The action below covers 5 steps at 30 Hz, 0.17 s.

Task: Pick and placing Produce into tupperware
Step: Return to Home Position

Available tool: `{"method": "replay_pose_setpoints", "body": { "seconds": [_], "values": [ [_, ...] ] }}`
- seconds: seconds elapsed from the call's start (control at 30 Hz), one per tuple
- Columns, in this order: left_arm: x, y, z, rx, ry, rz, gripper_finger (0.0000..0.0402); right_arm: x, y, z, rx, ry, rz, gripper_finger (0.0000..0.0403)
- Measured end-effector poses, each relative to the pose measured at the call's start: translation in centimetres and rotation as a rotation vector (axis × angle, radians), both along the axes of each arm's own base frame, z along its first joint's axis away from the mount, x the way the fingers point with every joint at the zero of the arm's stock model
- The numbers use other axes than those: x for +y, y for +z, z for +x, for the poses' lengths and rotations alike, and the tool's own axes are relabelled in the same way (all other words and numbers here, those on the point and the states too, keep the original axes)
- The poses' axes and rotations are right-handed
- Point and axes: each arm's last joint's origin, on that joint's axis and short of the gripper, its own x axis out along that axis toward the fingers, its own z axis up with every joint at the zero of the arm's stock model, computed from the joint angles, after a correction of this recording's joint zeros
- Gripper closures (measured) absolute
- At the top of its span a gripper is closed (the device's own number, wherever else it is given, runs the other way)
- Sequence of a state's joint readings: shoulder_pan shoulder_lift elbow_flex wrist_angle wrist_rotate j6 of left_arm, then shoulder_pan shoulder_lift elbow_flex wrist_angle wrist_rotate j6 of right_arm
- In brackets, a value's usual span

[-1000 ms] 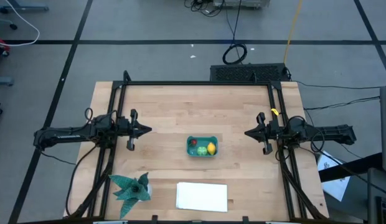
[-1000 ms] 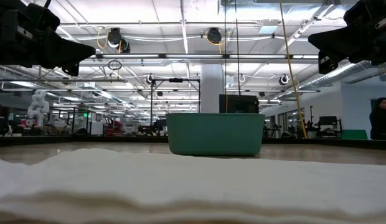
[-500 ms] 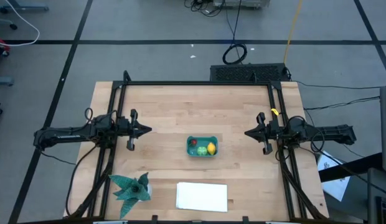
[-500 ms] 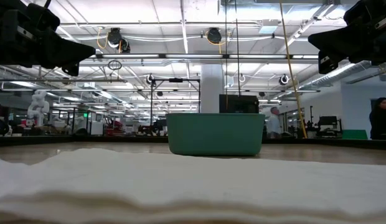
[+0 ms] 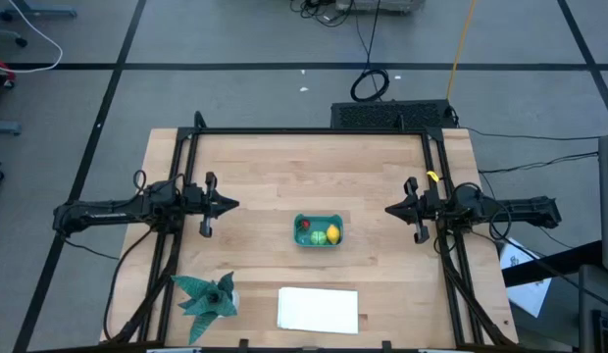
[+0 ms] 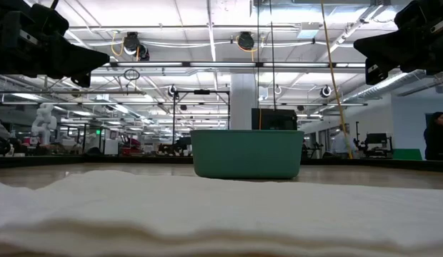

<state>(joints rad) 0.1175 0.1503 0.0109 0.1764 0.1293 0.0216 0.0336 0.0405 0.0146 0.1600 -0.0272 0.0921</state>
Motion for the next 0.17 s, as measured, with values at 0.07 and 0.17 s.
{"method": "replay_pose_setpoints", "body": {
  "seconds": [0.07, 0.17],
  "values": [
    [0.0, 0.0, 0.0, 0.0, 0.0, 0.0, 0.0376, 0.0, 0.0, 0.0, 0.0, 0.0, 0.0, 0.0403],
    [0.0, 0.0, 0.0, 0.0, 0.0, 0.0, 0.0376, 0.0, 0.0, 0.0, 0.0, 0.0, 0.0, 0.0403]
  ]
}}
